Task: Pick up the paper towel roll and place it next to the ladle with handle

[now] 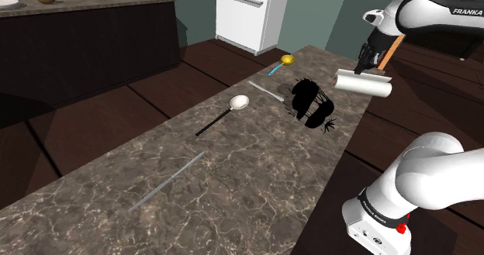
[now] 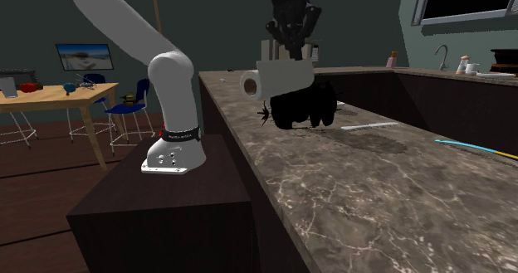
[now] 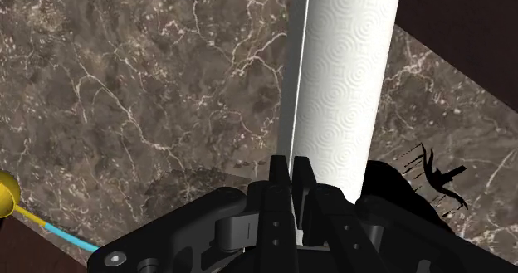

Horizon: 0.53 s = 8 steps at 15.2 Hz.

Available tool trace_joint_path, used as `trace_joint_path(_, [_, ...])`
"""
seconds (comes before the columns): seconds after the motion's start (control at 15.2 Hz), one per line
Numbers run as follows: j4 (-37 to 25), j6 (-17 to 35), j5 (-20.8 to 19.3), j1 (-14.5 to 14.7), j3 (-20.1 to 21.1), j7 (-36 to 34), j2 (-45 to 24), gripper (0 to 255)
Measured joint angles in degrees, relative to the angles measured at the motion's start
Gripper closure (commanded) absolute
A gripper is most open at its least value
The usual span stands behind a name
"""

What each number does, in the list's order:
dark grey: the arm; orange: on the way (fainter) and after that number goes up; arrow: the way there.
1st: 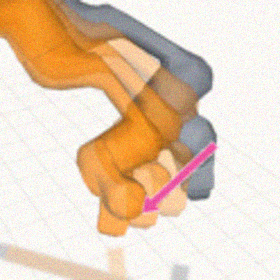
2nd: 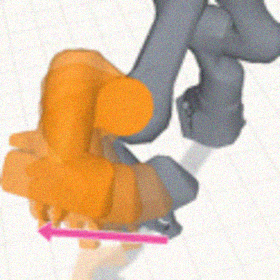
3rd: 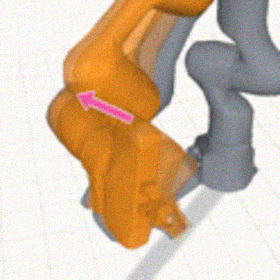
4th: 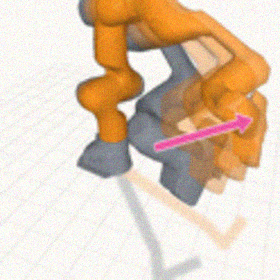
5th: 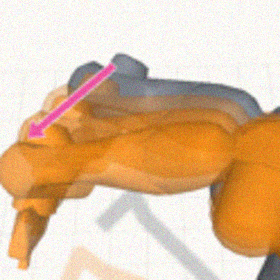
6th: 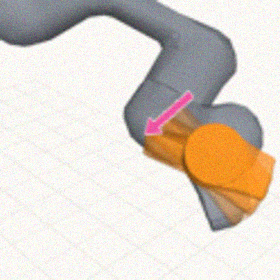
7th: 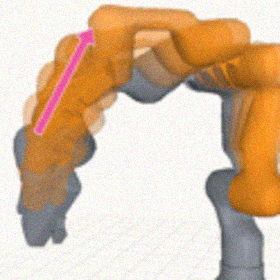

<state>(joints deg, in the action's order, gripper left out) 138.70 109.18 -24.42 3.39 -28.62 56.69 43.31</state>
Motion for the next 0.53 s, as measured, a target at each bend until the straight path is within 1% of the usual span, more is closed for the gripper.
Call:
trace_joint_path(0.2, [-3.7, 2.7, 1.4, 2.5, -1.5, -0.2, -6.3, 255])
trace_joint_path(0.53, [-12.8, 6.1, 5.9, 7.4, -4.6, 0.8, -18.8, 255])
